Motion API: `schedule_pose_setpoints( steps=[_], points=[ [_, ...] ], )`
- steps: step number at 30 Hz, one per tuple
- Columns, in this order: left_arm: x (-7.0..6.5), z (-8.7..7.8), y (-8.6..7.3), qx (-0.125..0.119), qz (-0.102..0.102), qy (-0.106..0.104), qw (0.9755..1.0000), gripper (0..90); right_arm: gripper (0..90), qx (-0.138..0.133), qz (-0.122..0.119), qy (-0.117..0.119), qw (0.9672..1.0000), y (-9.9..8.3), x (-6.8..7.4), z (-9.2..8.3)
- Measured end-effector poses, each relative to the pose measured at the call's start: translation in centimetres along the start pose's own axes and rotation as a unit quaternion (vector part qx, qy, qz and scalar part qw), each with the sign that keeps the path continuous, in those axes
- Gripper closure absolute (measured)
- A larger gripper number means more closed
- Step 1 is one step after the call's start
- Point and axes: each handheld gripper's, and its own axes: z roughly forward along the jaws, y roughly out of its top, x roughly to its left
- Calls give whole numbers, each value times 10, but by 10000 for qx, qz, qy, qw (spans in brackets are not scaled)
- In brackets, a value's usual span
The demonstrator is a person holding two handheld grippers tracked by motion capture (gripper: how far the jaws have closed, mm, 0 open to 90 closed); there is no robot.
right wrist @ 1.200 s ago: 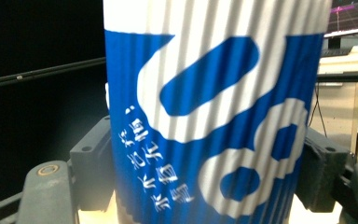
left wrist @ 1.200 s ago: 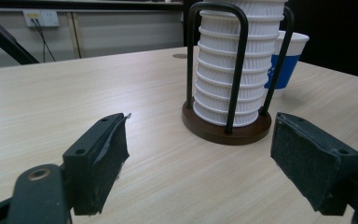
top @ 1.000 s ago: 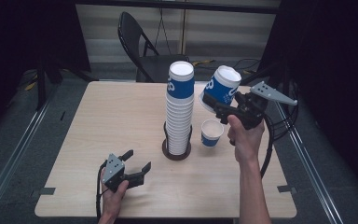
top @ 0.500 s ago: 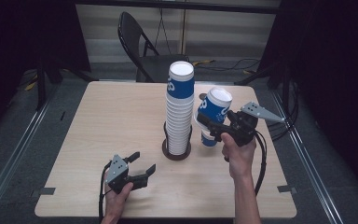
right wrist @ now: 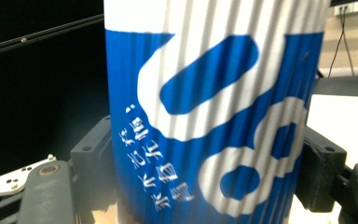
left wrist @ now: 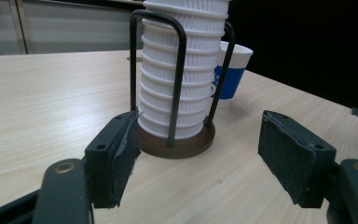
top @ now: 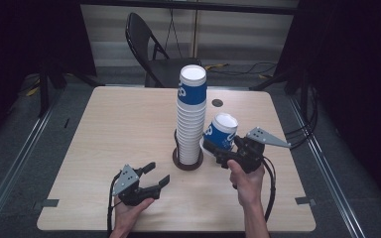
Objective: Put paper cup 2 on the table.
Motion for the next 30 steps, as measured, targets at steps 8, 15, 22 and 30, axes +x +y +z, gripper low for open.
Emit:
schedule_pose_setpoints(
  steps=[8,15,22,30],
  points=[
    [-3,-1,3,-121,-9,-154,9998,325,224,126,218,136,9996,-27,5,9],
    [-6,2,4,-120,108,-149,9998,328,224,86,342,377,9987,-42,13,12],
    [-10,3,4,-205,115,-374,9990,345,224,96,508,515,9973,-58,18,16],
    [-19,5,-1,-351,52,-582,9977,396,224,25,852,647,9943,-78,19,15]
  ],
)
